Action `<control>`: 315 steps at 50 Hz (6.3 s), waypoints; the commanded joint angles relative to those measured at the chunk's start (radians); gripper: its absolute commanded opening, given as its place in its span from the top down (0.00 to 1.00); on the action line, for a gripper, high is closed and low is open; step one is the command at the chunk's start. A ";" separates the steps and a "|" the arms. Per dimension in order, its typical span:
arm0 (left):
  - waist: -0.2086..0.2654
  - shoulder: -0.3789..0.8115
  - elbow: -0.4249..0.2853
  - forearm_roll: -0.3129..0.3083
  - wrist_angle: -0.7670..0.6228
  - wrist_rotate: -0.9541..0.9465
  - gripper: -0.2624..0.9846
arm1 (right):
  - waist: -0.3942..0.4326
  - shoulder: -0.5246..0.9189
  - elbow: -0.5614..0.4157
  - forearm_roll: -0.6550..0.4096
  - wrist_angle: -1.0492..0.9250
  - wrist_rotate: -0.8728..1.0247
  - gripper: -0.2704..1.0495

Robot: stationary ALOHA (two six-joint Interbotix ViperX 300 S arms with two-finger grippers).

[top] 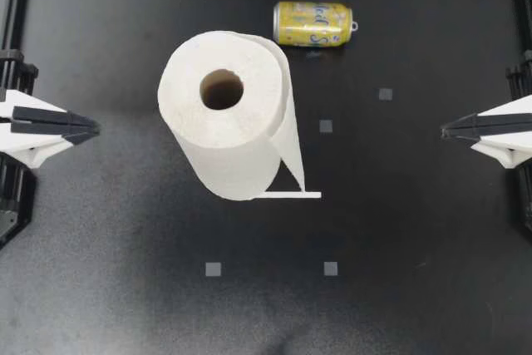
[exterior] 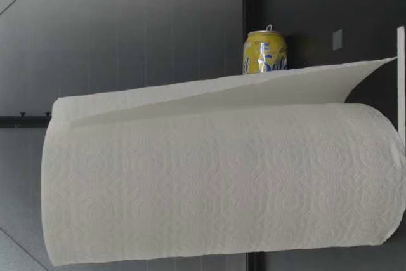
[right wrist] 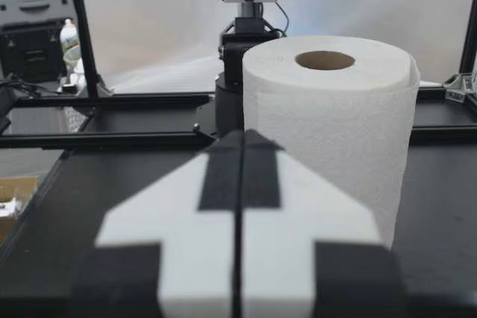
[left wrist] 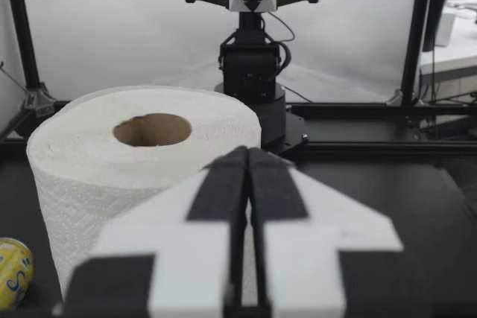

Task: Pick up a piece of paper towel and place it on the spilled liquid.

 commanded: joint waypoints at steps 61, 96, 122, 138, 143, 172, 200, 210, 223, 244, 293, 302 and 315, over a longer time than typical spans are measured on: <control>0.129 0.451 -0.390 -0.002 0.189 0.100 0.72 | 0.518 0.769 -0.781 -1.100 1.529 0.796 0.79; 0.132 0.442 -0.385 -0.002 0.327 0.089 0.72 | 0.601 1.141 -0.808 -1.376 1.651 1.763 0.54; 0.132 0.440 -0.383 -0.005 0.327 0.086 0.72 | 0.522 1.238 -0.810 -1.350 1.667 1.921 0.23; 0.132 0.442 -0.382 -0.006 0.327 0.084 0.72 | 0.460 1.246 -0.815 -1.355 1.669 1.922 0.23; 0.132 0.442 -0.382 -0.006 0.327 0.086 0.72 | 0.445 1.244 -0.816 -1.356 1.671 1.922 0.23; 0.132 0.442 -0.368 -0.006 0.319 0.086 0.72 | 0.370 1.220 -0.799 -1.374 1.733 1.921 0.23; 0.132 0.446 -0.367 -0.006 0.321 0.084 0.72 | 0.302 1.201 -0.805 -1.408 1.703 1.914 0.37; 0.132 0.448 -0.354 -0.009 0.322 0.081 0.72 | 0.304 1.195 -0.796 -1.410 1.686 1.910 0.68; 0.132 0.451 -0.351 -0.015 0.356 0.078 0.72 | 0.308 1.186 -0.779 -1.405 1.677 1.908 0.89; 0.158 0.502 -0.360 -0.046 0.433 0.074 0.72 | 0.337 1.163 -0.710 -1.273 1.677 1.936 0.89; 0.163 0.433 -0.342 -0.052 0.255 0.077 0.72 | 0.124 0.792 -0.213 -1.120 1.325 1.878 0.89; 0.155 0.383 -0.341 -0.052 0.164 0.081 0.72 | -0.069 0.701 -0.176 -1.141 1.158 1.707 0.89; 0.150 0.341 -0.336 -0.052 0.104 0.078 0.72 | -0.408 0.723 -0.172 -1.141 0.848 1.425 0.89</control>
